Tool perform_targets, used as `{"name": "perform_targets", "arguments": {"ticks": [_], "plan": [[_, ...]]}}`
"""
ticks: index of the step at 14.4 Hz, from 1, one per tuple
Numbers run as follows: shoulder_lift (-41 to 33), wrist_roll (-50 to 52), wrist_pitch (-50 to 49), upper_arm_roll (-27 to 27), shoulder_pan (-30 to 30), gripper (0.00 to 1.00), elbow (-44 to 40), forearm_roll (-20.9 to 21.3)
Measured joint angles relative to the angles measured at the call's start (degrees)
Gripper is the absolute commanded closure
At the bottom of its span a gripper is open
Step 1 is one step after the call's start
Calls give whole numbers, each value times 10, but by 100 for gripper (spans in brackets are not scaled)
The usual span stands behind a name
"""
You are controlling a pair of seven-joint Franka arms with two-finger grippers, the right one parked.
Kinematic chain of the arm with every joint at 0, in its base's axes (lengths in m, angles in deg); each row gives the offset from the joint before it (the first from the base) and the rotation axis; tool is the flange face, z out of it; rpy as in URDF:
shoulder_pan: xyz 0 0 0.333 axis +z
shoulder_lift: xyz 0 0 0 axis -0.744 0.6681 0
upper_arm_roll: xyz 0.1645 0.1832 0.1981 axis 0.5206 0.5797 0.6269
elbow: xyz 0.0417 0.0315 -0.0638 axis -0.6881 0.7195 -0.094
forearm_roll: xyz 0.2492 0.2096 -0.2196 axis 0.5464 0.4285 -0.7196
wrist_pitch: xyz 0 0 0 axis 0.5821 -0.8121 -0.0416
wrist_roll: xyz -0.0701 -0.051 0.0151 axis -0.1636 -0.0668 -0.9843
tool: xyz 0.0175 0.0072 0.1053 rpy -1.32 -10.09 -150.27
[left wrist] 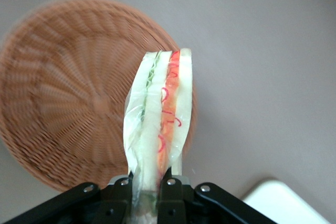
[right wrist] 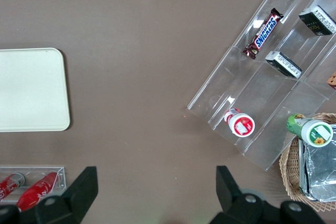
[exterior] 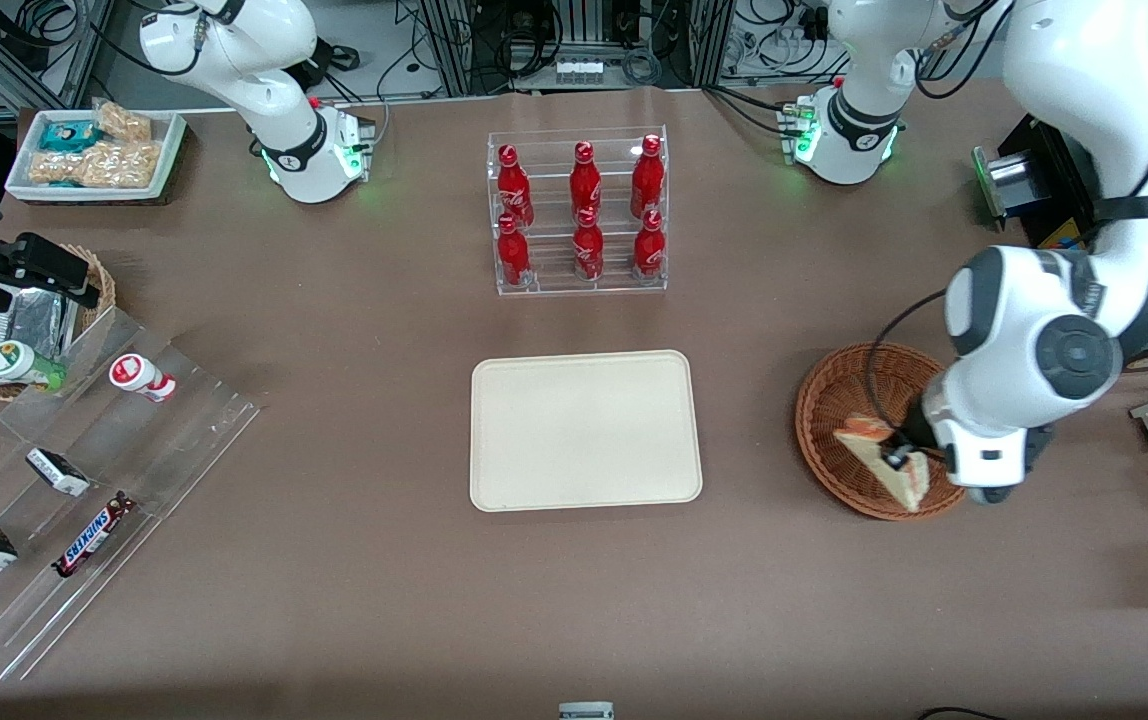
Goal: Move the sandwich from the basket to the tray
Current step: 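Lower the open left gripper over the wrapped sandwich in the basket, then carry the held sandwich over to the cream tray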
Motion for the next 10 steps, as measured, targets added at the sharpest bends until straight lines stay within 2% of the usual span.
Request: {"name": "perform_targets", "arguments": {"ticks": [5, 10], "plan": [[42, 6, 8, -5, -115, 91, -34, -13], [93, 6, 98, -5, -208, 91, -52, -13]]}}
